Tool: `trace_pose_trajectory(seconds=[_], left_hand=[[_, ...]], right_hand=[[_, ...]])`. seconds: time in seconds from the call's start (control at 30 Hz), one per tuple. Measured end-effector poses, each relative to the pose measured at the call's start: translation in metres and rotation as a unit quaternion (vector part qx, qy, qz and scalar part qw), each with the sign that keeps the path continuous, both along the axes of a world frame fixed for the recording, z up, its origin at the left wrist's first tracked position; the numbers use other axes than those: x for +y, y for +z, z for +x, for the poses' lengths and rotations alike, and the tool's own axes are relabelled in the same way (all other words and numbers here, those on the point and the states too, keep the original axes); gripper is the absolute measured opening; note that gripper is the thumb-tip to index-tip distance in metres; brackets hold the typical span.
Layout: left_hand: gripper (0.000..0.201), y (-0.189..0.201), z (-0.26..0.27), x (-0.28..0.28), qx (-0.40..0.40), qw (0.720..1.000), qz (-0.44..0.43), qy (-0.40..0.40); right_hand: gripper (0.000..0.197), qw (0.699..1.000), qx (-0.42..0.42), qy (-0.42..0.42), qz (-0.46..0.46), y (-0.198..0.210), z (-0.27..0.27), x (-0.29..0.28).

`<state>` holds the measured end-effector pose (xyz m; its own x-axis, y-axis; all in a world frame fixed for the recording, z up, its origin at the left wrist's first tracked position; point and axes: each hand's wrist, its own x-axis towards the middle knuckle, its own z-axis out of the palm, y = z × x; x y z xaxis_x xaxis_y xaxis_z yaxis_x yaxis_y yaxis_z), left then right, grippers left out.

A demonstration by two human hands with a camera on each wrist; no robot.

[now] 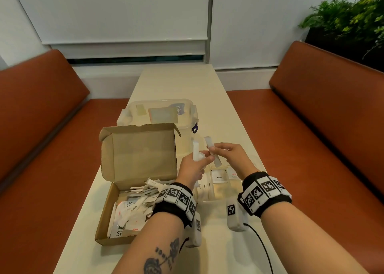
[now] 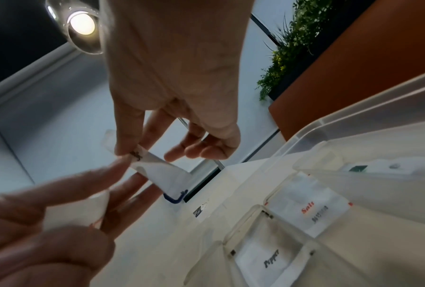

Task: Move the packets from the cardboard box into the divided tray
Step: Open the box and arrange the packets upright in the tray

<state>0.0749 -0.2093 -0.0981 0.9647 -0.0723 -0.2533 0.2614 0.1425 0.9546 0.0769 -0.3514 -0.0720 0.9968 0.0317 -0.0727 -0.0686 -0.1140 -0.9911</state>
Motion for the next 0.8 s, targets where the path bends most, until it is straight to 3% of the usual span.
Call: trace_pose_trajectory(seconds=[0.23,0.4,0.5,0.63,0.8], left_hand=[[0.006,0.001,-0.005,-0.001,-0.024,0.998,0.053,-0.029],[0.018,-0.001,-0.007,0.002,-0.004,1.0,0.01,-0.022],[0.011,-0.002,-0.007,0.001,-0.002,0.999,-0.002,0.039],[0.006,-0.004,-0.002,0.004,-0.002,0.997,-0.02,0.08],[0.008,-0.007,-0.001,0.009,-0.008,0.998,0.06,0.028]], right_hand=[[0.02,1.0,-0.022,-0.003,-0.01,0.007,0.004,0.001],[0.018,0.994,-0.008,-0.058,0.096,0.006,0.003,0.001],[0.025,0.992,0.023,-0.061,0.11,0.002,0.0,-0.004],[0.019,0.997,0.064,0.025,0.024,0.001,-0.003,-0.01],[0.014,0.985,0.013,0.055,-0.16,0.003,-0.003,-0.005]])
